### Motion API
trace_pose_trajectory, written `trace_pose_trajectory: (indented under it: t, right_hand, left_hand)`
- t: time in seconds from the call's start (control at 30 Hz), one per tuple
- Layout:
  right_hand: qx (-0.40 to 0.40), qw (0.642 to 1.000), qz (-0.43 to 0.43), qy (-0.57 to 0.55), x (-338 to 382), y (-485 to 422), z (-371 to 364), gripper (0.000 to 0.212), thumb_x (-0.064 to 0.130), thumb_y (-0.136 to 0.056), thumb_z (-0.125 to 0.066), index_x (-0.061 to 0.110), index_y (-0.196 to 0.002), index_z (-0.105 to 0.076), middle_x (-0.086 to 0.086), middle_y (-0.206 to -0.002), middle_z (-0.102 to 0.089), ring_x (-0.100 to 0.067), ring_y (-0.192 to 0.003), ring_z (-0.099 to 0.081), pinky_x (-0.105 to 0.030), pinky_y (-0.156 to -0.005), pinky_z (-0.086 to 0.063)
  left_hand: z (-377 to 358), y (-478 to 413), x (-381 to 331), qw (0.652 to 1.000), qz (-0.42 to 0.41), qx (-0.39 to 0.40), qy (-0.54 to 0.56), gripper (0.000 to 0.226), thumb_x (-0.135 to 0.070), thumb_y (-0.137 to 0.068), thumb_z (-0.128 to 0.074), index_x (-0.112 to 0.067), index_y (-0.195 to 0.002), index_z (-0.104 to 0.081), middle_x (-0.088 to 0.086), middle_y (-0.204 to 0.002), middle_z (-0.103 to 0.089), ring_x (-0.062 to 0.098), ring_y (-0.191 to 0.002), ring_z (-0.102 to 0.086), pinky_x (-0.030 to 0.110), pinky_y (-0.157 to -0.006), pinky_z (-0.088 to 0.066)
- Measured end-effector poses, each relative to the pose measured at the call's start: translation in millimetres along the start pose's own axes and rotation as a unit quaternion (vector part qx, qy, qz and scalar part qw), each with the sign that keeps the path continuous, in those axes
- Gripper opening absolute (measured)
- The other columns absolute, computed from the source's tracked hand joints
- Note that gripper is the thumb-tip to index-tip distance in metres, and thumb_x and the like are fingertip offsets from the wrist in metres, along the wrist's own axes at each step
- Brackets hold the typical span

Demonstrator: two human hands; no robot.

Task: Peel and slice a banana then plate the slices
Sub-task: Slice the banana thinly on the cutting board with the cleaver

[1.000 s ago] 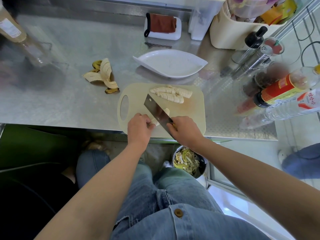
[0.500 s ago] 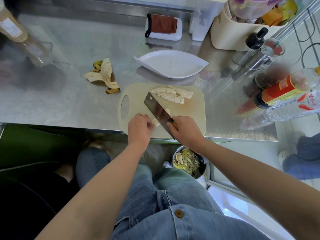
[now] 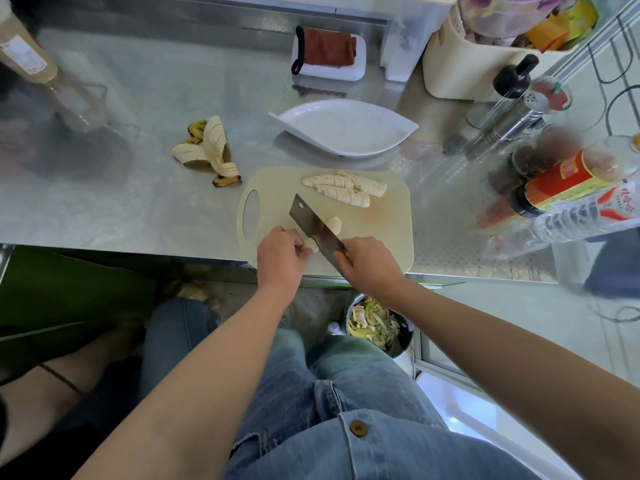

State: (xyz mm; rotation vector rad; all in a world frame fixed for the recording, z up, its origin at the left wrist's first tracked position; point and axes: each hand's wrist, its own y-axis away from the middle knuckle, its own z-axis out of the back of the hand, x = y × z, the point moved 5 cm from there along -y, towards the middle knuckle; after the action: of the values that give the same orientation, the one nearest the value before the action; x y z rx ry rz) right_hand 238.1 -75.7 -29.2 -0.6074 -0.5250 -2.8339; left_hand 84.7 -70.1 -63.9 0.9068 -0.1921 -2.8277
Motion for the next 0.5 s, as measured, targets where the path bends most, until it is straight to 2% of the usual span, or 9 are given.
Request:
trace_pose_trajectory:
  t: [0.1,0.23,0.37,0.5]
  right_hand:
    - [-0.008,1.0,0.011,-0.003,1.4,-1.1,6.4,0.03,0.025,-0.095,-0.046,0.012,-0.068,-0.045,-0.003,-0.061,-0.044,-0.025,-0.059,-0.044,-0.03,-0.055,-0.027]
    - [-0.034,0.999,0.017,-0.024,3.1,-1.5,11.9,0.03,0.024,-0.093,-0.047,0.009,-0.067,-0.048,-0.009,-0.064,-0.052,-0.029,-0.06,-0.048,-0.035,-0.054,-0.036]
    - [-0.03,0.999,0.02,-0.02,6.1,-3.3,11.7,0.03,0.024,-0.093,-0.048,0.01,-0.066,-0.045,-0.007,-0.064,-0.05,-0.028,-0.06,-0.046,-0.032,-0.054,-0.031]
    - [-0.021,1.0,0.014,-0.019,4.7,-4.8,8.8,0.029,0.026,-0.093,-0.047,0.01,-0.069,-0.049,-0.01,-0.067,-0.054,-0.03,-0.062,-0.048,-0.033,-0.055,-0.033]
  left_hand:
    - [0.3,0.3,-0.1,1.0,-0.002,0.0,0.0,0.011,-0.022,-0.083,-0.072,-0.013,-0.089,-0.07,0.004,-0.09,-0.061,0.021,-0.078,-0.058,0.035,-0.076,-0.052]
    - [1.5,0.7,-0.7,1.0,-0.009,-0.001,-0.004,0.012,-0.021,-0.082,-0.073,-0.012,-0.09,-0.07,0.005,-0.091,-0.061,0.022,-0.079,-0.059,0.035,-0.076,-0.051]
    - [1.4,0.7,-0.2,1.0,-0.007,-0.001,-0.003,0.012,-0.02,-0.083,-0.072,-0.012,-0.091,-0.07,0.005,-0.091,-0.061,0.022,-0.079,-0.059,0.033,-0.075,-0.05]
    - [2.0,1.0,-0.6,1.0,-0.003,0.001,-0.001,0.011,-0.02,-0.083,-0.072,-0.012,-0.091,-0.07,0.004,-0.09,-0.061,0.021,-0.078,-0.058,0.03,-0.074,-0.049]
